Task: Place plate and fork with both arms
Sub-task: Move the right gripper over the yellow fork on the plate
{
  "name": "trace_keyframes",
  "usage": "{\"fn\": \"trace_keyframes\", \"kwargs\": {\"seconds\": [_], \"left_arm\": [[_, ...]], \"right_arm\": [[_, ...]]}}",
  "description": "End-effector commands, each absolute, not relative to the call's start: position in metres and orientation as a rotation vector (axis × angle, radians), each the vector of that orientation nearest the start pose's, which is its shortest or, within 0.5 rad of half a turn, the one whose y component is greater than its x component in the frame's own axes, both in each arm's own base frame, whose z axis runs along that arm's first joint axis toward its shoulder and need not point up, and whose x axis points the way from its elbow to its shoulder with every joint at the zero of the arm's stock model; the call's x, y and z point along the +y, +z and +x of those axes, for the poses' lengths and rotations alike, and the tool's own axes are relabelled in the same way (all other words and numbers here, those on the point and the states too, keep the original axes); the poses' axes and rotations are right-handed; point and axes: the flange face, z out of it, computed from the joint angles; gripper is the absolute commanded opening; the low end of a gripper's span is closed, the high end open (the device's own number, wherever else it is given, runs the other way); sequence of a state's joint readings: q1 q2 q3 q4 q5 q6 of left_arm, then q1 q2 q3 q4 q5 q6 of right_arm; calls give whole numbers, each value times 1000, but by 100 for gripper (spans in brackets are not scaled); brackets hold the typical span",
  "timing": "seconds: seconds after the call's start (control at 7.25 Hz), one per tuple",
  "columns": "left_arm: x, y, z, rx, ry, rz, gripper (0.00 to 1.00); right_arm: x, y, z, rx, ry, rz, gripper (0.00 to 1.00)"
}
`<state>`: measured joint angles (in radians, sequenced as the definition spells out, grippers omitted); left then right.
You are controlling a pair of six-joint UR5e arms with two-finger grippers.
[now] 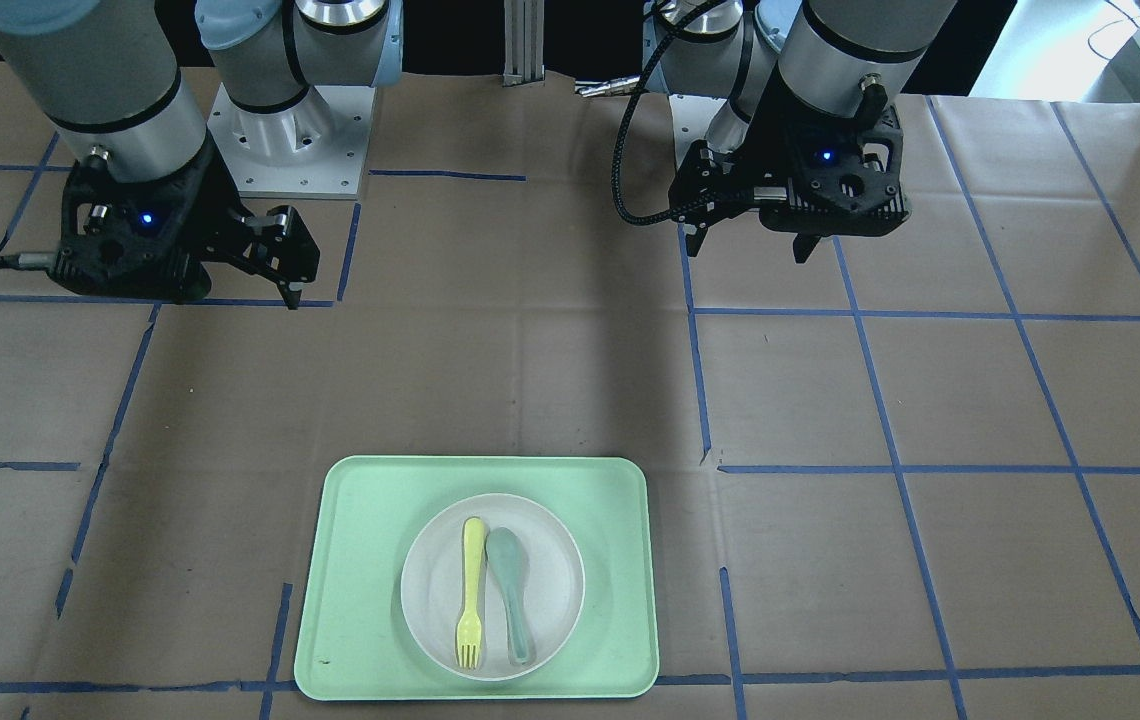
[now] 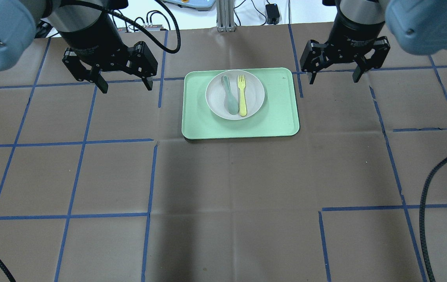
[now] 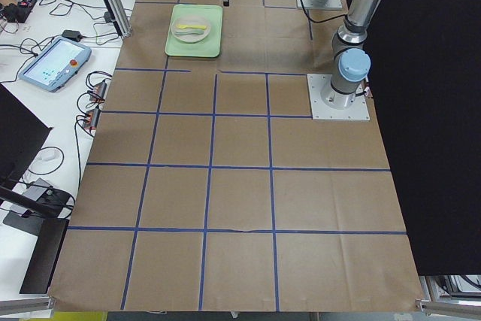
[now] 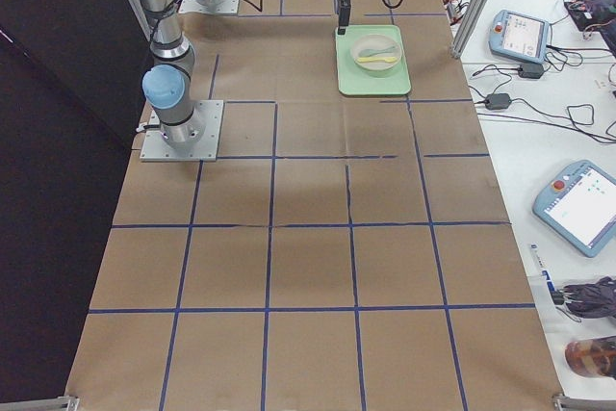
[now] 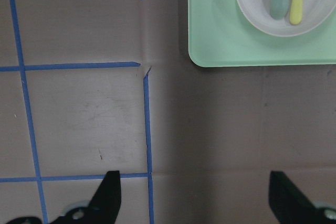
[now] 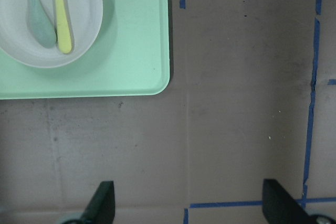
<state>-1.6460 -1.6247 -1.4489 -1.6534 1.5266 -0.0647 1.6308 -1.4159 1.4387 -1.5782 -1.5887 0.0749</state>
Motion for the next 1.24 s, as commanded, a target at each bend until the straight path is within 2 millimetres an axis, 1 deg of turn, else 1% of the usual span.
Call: {"fn": "trace_keyframes", "kwargs": {"seconds": [0.0,0.14,0.28,0.41,0.55,0.69,0.83,0.97,1.1], "left_arm": [[-502,510,-176,3183,34,14,100],[-501,511,-176,3182,31,14,100],[-501,511,-176,3182,31,14,100],[-501,512,-176,3182,29,14,100],[-500,512,-175,3182,27,14,100],[-499,513,-175,3182,24,14,100],[-499,513,-175,3182,24,17,100],[-499,514,-175,3182,22,17,100],[-499,514,-175,3182,22,14,100]], "right_arm": [[-608,446,238,3162,19,-7,100],[-635,423,272,3163,32,-29,100],[-655,397,296,3165,38,2,99],[-669,366,306,3165,38,24,95],[-680,341,307,3166,45,21,85],[-687,325,310,3163,34,22,73],[-692,305,312,3167,62,29,61],[-695,291,312,3171,90,28,58],[-699,280,313,3170,81,26,54]]}}
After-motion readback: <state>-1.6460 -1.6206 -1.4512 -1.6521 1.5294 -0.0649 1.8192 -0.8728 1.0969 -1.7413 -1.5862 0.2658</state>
